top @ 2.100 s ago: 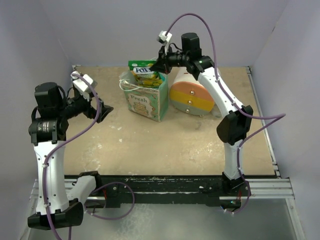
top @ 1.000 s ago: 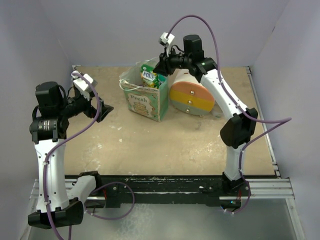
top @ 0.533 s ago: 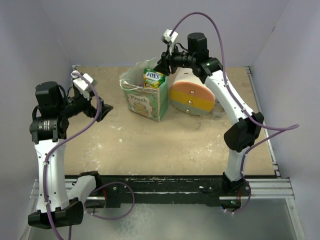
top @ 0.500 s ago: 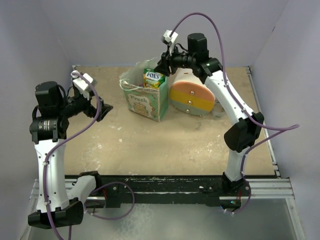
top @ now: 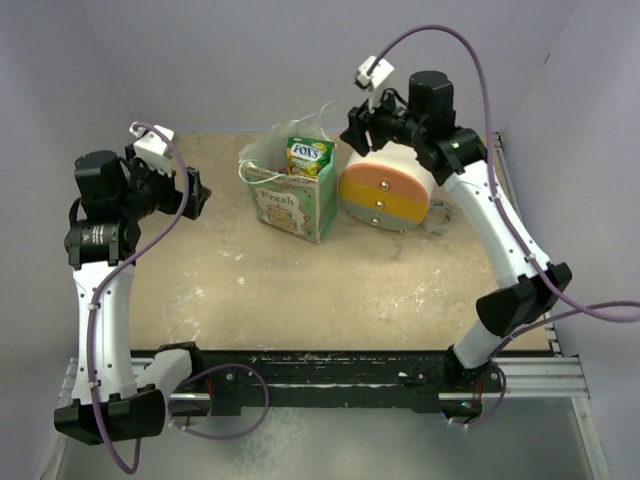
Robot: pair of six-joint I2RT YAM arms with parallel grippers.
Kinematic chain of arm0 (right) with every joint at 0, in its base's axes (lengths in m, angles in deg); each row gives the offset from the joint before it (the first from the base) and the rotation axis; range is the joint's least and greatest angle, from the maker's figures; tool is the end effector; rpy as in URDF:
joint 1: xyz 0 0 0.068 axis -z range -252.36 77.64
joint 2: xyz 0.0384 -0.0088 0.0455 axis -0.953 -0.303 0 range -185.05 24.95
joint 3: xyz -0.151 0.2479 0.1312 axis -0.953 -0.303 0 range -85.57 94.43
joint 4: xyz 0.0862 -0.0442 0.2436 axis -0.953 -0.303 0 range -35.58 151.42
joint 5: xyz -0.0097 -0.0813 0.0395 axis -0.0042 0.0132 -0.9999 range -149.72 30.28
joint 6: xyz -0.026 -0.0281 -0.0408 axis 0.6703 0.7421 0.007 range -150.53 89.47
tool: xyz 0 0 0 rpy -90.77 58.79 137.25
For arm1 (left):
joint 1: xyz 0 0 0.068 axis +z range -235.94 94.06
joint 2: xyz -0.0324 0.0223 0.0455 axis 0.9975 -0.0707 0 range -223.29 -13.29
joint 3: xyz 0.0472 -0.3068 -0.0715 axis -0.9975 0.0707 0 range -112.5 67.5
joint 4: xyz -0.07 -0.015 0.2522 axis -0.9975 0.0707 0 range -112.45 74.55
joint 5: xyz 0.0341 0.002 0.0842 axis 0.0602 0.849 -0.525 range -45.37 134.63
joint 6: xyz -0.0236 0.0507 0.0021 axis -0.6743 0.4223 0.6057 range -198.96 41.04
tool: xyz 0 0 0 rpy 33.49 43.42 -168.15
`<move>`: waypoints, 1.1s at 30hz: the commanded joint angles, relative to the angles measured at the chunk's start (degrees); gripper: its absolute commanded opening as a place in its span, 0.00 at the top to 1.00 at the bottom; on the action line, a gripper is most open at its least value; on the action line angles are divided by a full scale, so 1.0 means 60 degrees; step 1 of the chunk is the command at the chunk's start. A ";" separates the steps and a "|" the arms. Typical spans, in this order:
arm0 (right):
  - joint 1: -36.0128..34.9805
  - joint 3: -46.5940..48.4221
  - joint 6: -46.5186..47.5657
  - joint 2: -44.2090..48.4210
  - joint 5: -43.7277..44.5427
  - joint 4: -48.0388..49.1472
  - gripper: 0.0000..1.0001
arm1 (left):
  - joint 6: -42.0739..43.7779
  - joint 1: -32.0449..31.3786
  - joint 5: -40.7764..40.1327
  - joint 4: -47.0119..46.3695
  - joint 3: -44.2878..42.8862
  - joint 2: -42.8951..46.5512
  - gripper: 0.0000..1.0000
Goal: Place the snacks into the paper bag
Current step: Place the snack in the paper bag, then reset both arms
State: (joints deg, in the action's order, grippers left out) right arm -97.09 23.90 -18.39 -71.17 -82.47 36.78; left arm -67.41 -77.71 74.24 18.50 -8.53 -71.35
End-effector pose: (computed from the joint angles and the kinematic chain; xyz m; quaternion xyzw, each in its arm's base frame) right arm 0.3442 0.1750 0.5165 -0.3583 0.6796 0.2197 0.6012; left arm 0.1706 0.0054 0.4683 0.1643 0.8017 -0.1182 0.5624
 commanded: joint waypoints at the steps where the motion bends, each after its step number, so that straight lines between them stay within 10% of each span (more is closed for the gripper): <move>1: 0.0696 -0.0020 -0.0391 0.0792 0.1425 -0.0626 0.40 | -0.1343 0.0064 -0.1209 -0.1351 0.0044 -0.0203 0.01; 15: 0.2920 -0.2151 -0.1108 0.2852 0.2575 -0.0951 0.01 | -0.0710 0.0064 -0.2535 -0.2477 -0.0581 -0.0811 0.01; 33: 0.3666 -0.3357 -0.1931 0.3833 0.2937 -0.0107 0.00 | -0.1065 0.0064 -0.1366 -0.3088 -0.0714 -0.1214 0.01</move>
State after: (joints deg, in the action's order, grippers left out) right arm -75.67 3.85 -28.42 -50.60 -66.47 32.60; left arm -72.22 -77.69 61.97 4.00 -12.00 -80.44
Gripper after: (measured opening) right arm 0.995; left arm 0.990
